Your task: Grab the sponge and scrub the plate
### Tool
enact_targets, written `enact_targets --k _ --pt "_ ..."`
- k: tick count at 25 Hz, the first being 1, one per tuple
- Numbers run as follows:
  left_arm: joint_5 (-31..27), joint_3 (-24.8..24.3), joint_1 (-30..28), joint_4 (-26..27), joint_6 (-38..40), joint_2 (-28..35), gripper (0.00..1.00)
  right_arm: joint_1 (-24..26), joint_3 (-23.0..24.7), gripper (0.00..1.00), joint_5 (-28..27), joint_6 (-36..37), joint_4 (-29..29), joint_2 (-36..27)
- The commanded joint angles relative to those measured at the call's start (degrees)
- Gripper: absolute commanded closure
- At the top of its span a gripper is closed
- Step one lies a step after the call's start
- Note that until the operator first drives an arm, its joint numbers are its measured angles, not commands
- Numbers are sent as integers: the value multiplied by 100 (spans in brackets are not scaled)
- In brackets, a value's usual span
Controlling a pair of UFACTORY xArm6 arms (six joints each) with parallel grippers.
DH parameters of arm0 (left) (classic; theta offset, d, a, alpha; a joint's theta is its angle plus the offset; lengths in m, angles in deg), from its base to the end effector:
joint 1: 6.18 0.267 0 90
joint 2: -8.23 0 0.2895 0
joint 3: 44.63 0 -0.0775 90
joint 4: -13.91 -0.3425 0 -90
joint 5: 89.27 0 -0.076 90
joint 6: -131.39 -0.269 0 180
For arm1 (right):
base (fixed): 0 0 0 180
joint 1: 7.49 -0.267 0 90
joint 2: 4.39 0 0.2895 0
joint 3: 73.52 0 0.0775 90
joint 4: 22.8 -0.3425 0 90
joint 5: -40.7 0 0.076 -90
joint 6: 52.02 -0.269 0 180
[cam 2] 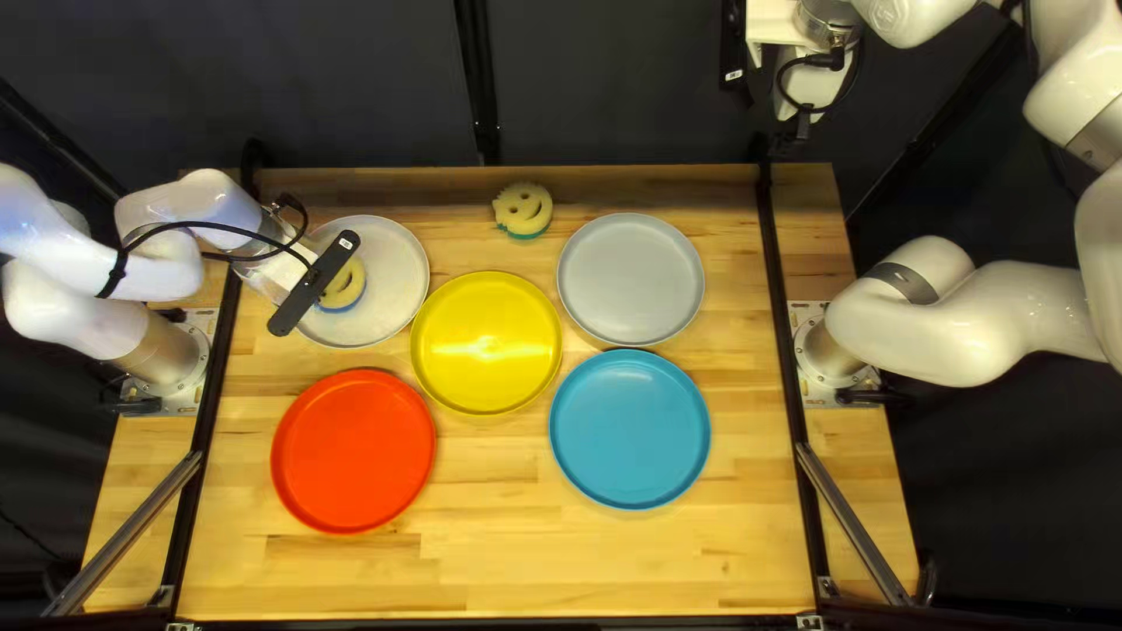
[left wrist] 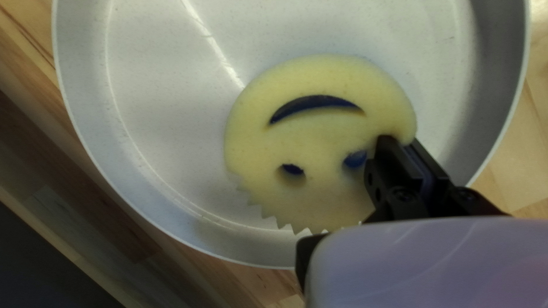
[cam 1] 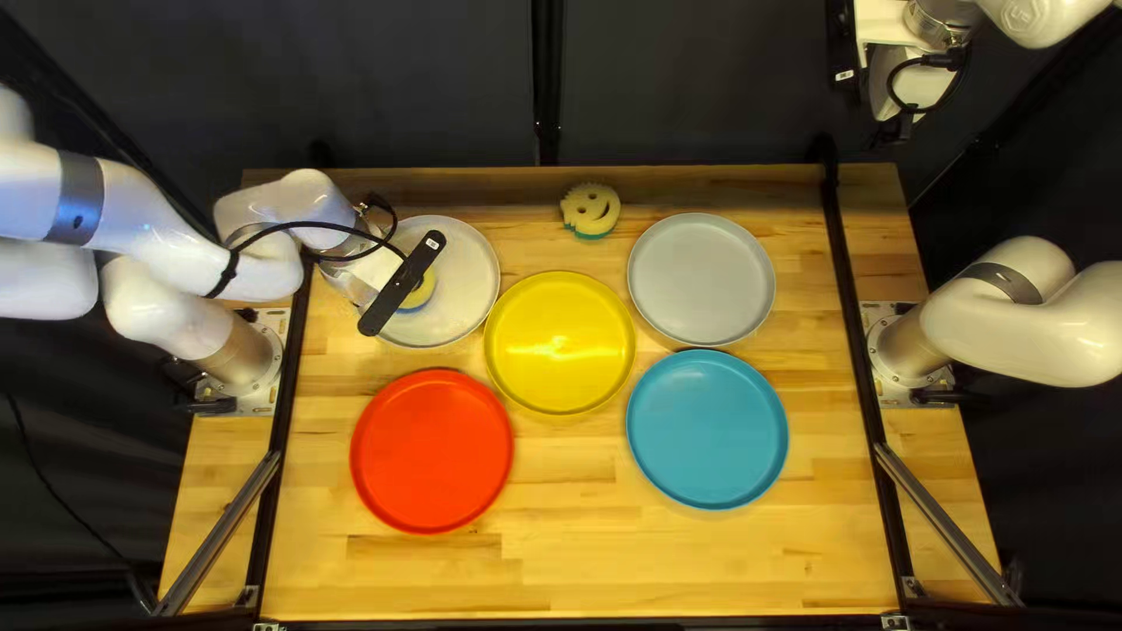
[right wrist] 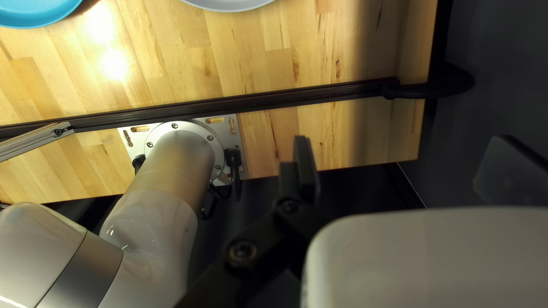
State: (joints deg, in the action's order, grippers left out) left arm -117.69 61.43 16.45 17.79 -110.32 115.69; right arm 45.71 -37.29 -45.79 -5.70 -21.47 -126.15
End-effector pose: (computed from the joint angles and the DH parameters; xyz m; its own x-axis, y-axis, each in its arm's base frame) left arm 0.2477 0.0988 0.0393 0.8080 -0.5844 0.0745 -0.5814 -0.8114 -0.0596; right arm 0.1548 -0.2171 0.2936 0.9926 -0.1182 -0.0283 -0.1181 -0.9930 0.0039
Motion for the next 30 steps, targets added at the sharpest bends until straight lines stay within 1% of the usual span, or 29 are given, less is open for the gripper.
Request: enact_targets --k 1,10,12,14,16,17,18,20,22,25,28,30 --pt "193 380 123 141 -293 -527 100 0 0 0 0 0 0 0" --pt "316 1143 199 372 -716 -1337 100 0 0 0 0 0 0 0" --pt "365 1155 189 410 -763 -1391 100 0 0 0 0 0 0 0" --pt "359 998 242 448 -845 -1241 100 0 0 0 0 0 0 0" --pt "245 726 363 461 -925 -891 100 0 0 0 0 0 0 0" --pt "208 666 387 454 -926 -803 100 0 0 0 0 0 0 0" --pt "118 492 452 423 -927 -565 100 0 0 0 0 0 0 0" --pt "42 325 525 400 -931 -356 100 0 0 0 0 0 0 0" --pt "-8 188 631 432 -1016 -194 100 0 0 0 0 0 0 0" --pt "-175 -109 836 552 -1191 250 100 0 0 0 0 0 0 0" --pt "-279 -236 925 599 -1231 467 100 0 0 0 0 0 0 0" --pt "-246 -210 950 638 -1266 396 100 0 0 0 0 0 0 0"
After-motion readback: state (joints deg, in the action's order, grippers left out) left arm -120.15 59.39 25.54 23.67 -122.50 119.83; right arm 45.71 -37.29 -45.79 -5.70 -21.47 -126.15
